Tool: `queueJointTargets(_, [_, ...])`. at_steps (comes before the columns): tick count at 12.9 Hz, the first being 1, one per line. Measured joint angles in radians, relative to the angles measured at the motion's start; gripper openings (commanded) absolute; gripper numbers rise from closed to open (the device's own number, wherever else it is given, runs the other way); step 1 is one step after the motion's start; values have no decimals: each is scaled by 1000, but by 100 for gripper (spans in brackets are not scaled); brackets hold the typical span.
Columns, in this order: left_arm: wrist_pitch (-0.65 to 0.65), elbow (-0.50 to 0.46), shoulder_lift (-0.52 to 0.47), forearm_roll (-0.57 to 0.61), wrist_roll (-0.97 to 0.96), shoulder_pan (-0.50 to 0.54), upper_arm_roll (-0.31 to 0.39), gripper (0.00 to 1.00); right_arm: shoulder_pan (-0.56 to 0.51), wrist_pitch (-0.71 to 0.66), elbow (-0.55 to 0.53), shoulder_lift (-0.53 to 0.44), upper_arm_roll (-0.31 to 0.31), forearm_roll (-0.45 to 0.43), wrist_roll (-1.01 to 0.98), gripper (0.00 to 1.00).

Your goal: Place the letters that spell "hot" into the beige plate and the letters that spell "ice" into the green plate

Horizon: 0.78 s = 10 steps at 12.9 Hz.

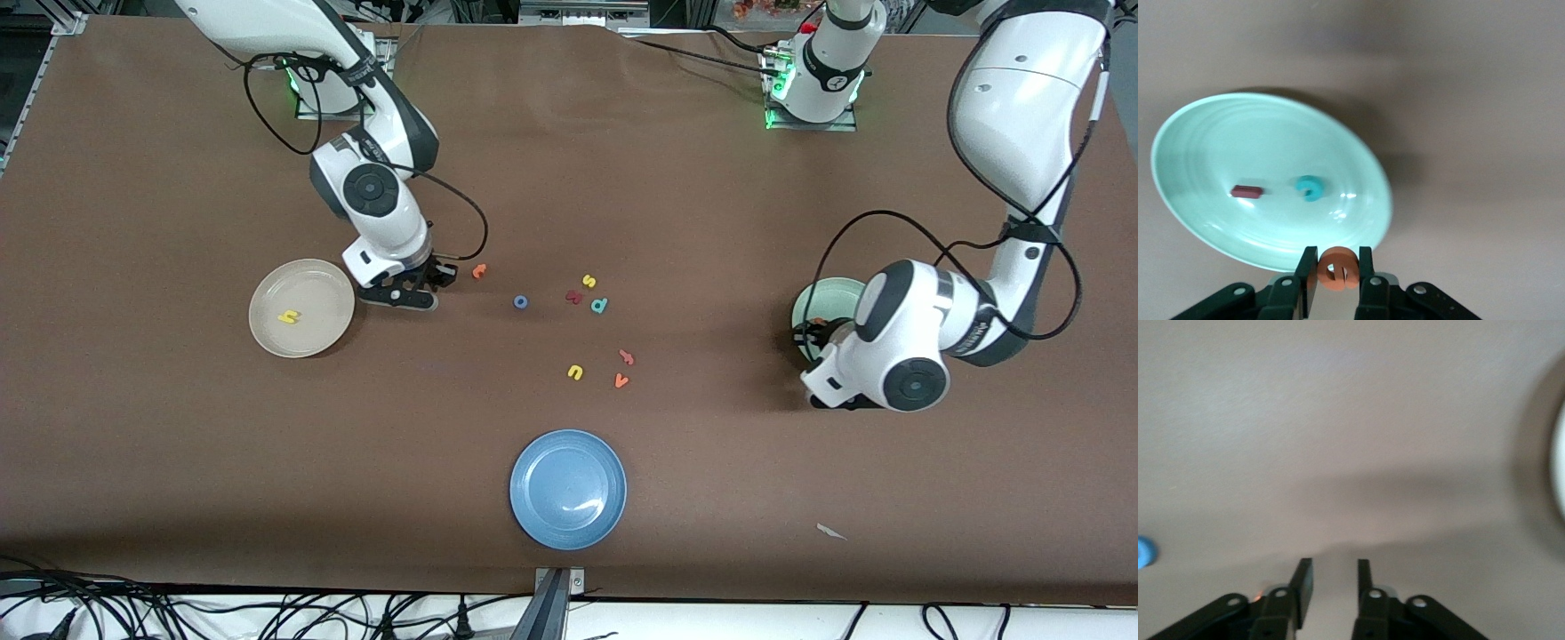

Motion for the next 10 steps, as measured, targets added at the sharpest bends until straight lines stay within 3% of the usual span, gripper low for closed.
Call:
queueJointTargets(4, [59,-105,-9,17,63,81,0,14,83,75,-1,41,23,0,163,57])
queueJointTargets(5, [95,-140,-11,37,64,86,-1,19,92,87,-1,51,23,0,174,56])
queueJointTargets(6, [121,-168,-11,50,64,86,-1,43,94,92,-1,58,23,0,175,55])
queueJointTargets(7, [134,-186,-13,54,64,86,-1,95,94,95,-1,64,22,0,175,55])
queueJointTargets(8, [138,-195,-18,54,64,86,-1,100,94,96,-1,66,20,0,175,53])
queueJointTargets(10, [138,-197,-33,54,64,86,-2,100,94,96,-2,67,19,0,175,49])
